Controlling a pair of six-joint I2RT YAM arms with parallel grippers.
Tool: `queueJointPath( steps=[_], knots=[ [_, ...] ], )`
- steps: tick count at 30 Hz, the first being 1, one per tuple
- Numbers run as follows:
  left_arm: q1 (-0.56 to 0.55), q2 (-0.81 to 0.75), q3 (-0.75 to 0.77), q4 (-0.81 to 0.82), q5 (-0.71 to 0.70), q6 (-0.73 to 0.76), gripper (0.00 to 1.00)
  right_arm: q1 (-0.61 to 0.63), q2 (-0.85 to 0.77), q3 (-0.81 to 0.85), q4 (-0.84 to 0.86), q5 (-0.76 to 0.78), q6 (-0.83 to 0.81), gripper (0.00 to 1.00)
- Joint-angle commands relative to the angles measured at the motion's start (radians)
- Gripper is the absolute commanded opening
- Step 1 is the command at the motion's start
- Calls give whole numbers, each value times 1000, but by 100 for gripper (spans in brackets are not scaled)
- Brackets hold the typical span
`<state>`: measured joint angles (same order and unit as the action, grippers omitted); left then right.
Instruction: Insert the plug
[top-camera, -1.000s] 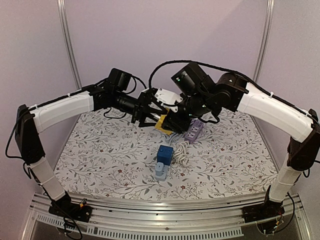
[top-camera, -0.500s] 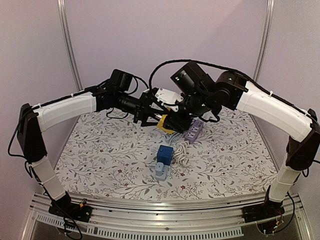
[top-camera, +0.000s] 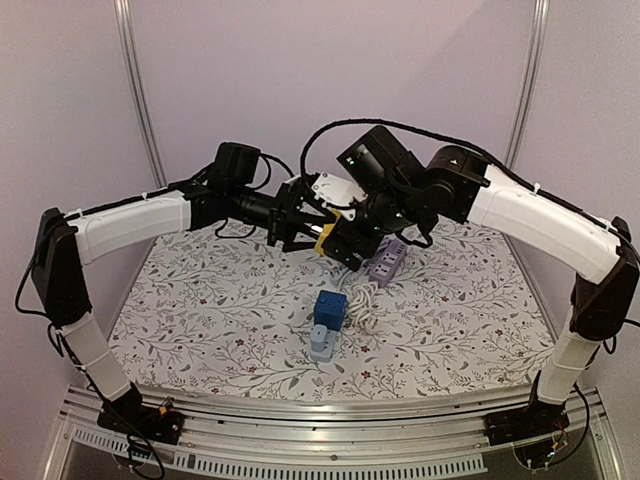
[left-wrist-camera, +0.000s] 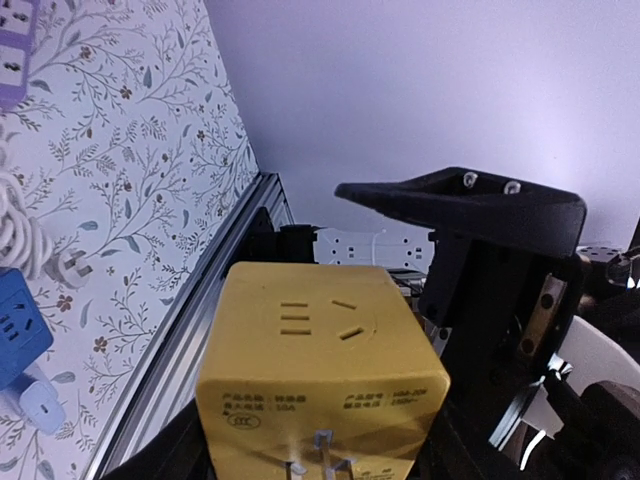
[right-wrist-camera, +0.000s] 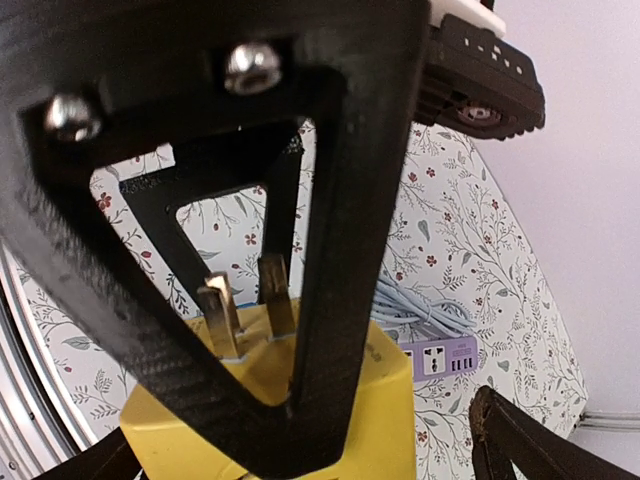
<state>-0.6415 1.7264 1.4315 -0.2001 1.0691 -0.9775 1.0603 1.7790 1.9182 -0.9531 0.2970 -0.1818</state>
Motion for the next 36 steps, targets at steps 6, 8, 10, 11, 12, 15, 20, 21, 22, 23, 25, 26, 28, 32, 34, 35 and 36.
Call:
queueJointPath(
  steps=[6, 8, 10, 11, 12, 15, 20, 21, 22, 23, 25, 26, 28, 32, 34, 35, 36],
  knots=[
    [106, -107, -47, 77, -25, 8, 0, 7, -108, -122, 59, 78, 135, 99],
    [121, -127, -59, 67, -39, 36, 0, 6, -130, -135, 60, 82, 171, 99],
    [133, -148, -75, 63, -69, 65, 0, 7, -150, -144, 59, 75, 226, 99],
    [138, -160, -83, 52, -89, 83, 0, 6, -166, -151, 63, 70, 243, 99],
    [142, -167, -86, 28, -112, 110, 0, 6, -175, -162, 74, 68, 273, 99],
    [157, -157, -62, -64, -123, 193, 0, -4, -217, -207, 108, 42, 369, 99],
    [204, -136, -91, -56, -101, 146, 0, -67, -235, -237, 96, -91, 546, 99],
    [208, -138, -97, -62, -104, 143, 0, -78, -238, -254, 106, -123, 570, 99],
    [210, -141, -104, -69, -107, 144, 0, -91, -245, -271, 122, -151, 603, 99],
    [210, -148, -113, -65, -104, 143, 0, -104, -250, -292, 142, -183, 623, 99],
    [210, -169, -155, 18, -78, 98, 0, -133, -272, -326, 195, -266, 665, 99],
    [210, -180, -193, 128, -57, 13, 0, -150, -281, -343, 238, -321, 699, 99],
    [208, -198, -264, 467, -32, -177, 0, -195, -314, -384, 316, -424, 772, 99],
    [204, -192, -308, 776, -26, -416, 0, -281, -371, -466, 532, -625, 931, 99],
    [184, -184, -303, 801, -20, -476, 0, -313, -372, -454, 585, -720, 1005, 99],
    [173, -180, -298, 820, -19, -510, 0, -323, -360, -434, 587, -756, 1046, 99],
    [158, -175, -291, 847, -17, -544, 0, -328, -349, -410, 591, -793, 1065, 99]
  ],
)
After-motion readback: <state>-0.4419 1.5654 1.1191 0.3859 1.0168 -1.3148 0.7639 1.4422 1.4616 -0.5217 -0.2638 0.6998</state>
